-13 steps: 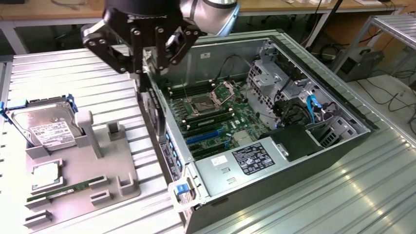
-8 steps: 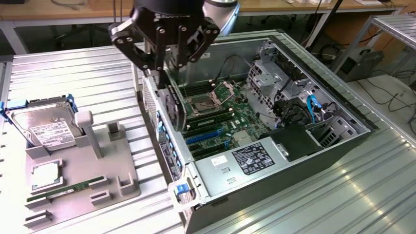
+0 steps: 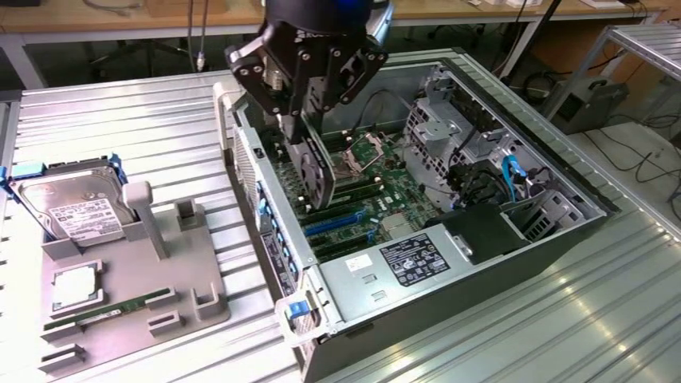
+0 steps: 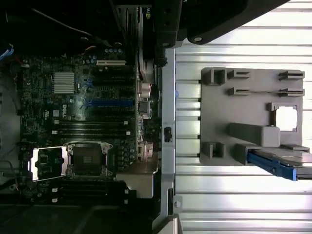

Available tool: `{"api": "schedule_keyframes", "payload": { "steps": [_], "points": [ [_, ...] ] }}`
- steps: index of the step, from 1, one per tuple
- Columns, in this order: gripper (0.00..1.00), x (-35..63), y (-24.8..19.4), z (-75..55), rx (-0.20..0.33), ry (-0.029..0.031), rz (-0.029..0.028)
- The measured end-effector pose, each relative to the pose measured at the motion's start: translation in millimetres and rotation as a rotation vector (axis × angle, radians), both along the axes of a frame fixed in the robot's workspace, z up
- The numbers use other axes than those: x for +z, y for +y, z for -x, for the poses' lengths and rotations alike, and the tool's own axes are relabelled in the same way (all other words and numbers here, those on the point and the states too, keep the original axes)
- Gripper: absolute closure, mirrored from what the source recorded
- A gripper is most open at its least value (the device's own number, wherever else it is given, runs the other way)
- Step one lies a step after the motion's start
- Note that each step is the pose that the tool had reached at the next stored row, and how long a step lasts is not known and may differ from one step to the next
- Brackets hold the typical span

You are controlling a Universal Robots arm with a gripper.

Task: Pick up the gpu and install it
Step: 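Pick up the gpu and move the gpu toward the slot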

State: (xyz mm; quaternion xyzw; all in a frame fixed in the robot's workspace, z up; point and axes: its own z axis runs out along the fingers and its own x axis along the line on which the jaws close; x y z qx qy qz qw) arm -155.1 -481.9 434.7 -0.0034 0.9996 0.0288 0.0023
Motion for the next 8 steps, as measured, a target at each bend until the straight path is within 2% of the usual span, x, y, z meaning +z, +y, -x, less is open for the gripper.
{"api": "schedule_keyframes", "payload": {
  "steps": [8],
  "points": [
    [0.74,-15.1,12.4,-37.6,0.000,0.0015,-0.0001]
  ]
}}
